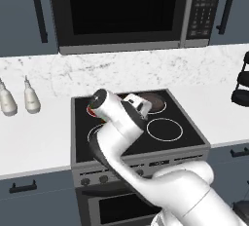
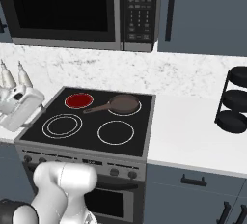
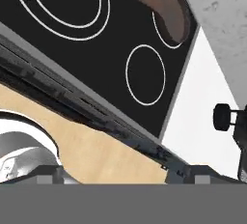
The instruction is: Turn off the rear left burner of the stove.
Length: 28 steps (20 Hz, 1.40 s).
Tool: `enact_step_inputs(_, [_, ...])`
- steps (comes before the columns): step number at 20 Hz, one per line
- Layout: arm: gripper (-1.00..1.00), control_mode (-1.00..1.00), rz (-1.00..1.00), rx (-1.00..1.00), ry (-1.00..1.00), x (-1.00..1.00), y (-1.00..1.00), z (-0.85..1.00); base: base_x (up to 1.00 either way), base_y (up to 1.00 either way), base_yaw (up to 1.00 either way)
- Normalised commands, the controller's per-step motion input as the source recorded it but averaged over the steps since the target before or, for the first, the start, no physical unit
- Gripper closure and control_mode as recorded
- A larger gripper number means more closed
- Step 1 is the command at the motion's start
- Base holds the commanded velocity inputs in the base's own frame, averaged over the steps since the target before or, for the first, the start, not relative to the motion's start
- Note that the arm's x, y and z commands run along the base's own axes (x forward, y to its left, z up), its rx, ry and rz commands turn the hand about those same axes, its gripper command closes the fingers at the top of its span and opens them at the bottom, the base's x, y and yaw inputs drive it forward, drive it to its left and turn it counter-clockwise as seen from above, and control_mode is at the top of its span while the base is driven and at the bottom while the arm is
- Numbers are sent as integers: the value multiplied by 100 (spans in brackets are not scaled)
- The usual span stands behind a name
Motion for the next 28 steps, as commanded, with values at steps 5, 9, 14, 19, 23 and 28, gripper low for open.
enact_step_inputs(5, [-100,-100,35,-54,16,-50,100,-74,0,0,0])
enact_step_inputs(9, [-100,-100,33,-41,18,-40,100,-62,0,0,0])
enact_step_inputs(14, [-100,-100,31,-38,18,-23,85,-74,0,0,0])
enact_step_inputs(19, [-100,-100,25,-33,13,-4,42,-72,0,0,0])
enact_step_inputs(23, [-100,-100,16,-28,1,0,6,-75,0,0,0])
enact_step_inputs(28, [-100,-100,12,-17,0,0,-3,-72,0,0,0])
